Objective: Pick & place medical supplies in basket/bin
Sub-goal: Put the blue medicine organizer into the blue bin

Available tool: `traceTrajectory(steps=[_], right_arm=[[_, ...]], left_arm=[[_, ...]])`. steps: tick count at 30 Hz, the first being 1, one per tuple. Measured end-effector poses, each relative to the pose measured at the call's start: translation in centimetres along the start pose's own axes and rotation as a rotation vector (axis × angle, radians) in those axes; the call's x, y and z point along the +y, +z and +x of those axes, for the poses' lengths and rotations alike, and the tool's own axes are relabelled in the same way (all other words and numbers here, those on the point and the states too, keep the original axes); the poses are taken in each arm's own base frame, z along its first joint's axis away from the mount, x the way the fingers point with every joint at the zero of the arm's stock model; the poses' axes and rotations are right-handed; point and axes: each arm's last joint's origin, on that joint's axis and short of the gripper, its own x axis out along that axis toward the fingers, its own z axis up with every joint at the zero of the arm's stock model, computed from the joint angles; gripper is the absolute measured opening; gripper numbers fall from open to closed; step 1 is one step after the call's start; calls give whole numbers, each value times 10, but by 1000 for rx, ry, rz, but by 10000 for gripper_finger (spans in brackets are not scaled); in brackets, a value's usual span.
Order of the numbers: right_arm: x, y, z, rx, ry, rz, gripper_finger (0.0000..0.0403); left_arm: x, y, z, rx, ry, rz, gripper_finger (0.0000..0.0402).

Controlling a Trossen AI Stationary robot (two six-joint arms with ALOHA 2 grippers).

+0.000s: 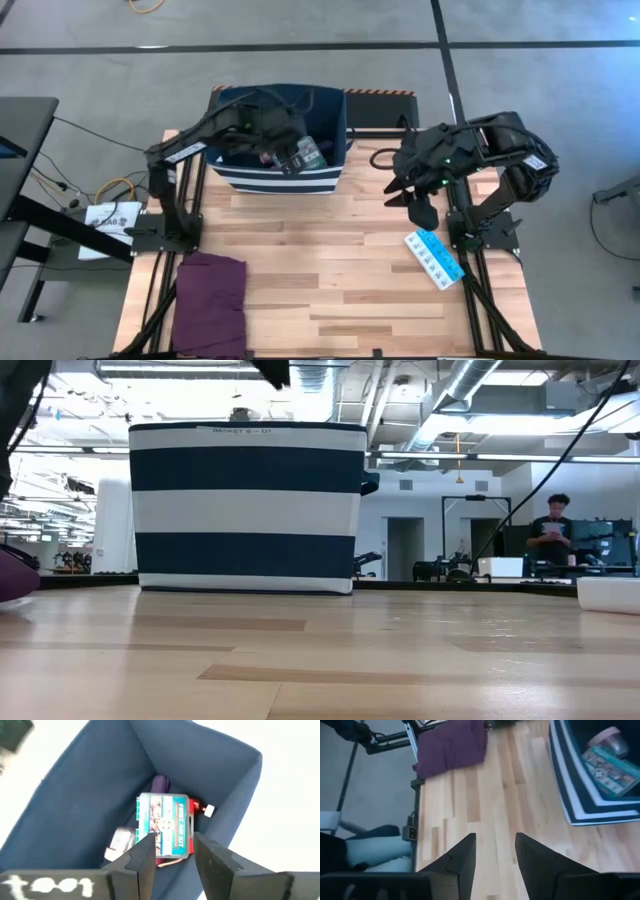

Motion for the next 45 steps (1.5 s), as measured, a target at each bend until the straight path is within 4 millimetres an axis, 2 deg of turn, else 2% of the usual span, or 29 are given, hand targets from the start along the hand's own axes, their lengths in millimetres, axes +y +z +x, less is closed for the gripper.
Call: traceTrajectory(steps=[5, 7, 13, 16, 19, 22, 25, 31, 37, 42, 45], right_arm=[[15, -4, 1, 15, 44, -33, 126], [22, -9, 8, 54, 55, -21, 123], [40, -33, 58, 272, -6, 8, 118], [45, -56, 93, 429, -56, -17, 117], [44, -79, 122, 565, -132, 40, 112], [41, -100, 142, 669, -186, 41, 97], [36, -116, 154, 737, -225, 33, 80], [21, -141, 153, 764, -324, 3, 59], [7, -172, 125, 690, -412, 75, 56], [-2, -201, 101, 515, -435, 129, 56], [-1, -212, 99, 390, -375, 167, 56]], left_arm=[[-22, -10, -22, -61, 45, 59, 121], [-34, -13, -28, -81, 40, 87, 121], [-72, -27, -45, -132, 23, 198, 121], [-85, -35, -57, -171, 32, 243, 121], [-98, -43, -68, -213, 42, 276, 121], [-111, -53, -78, -235, 12, 335, 121], [-123, -63, -90, -250, -39, 389, 121], [-144, -84, -110, -274, -130, 297, 121], [-176, -122, -116, -290, -125, 202, 121], [-206, -167, -96, -329, -23, 128, 121], [-222, -191, -73, -410, 40, 36, 121]])
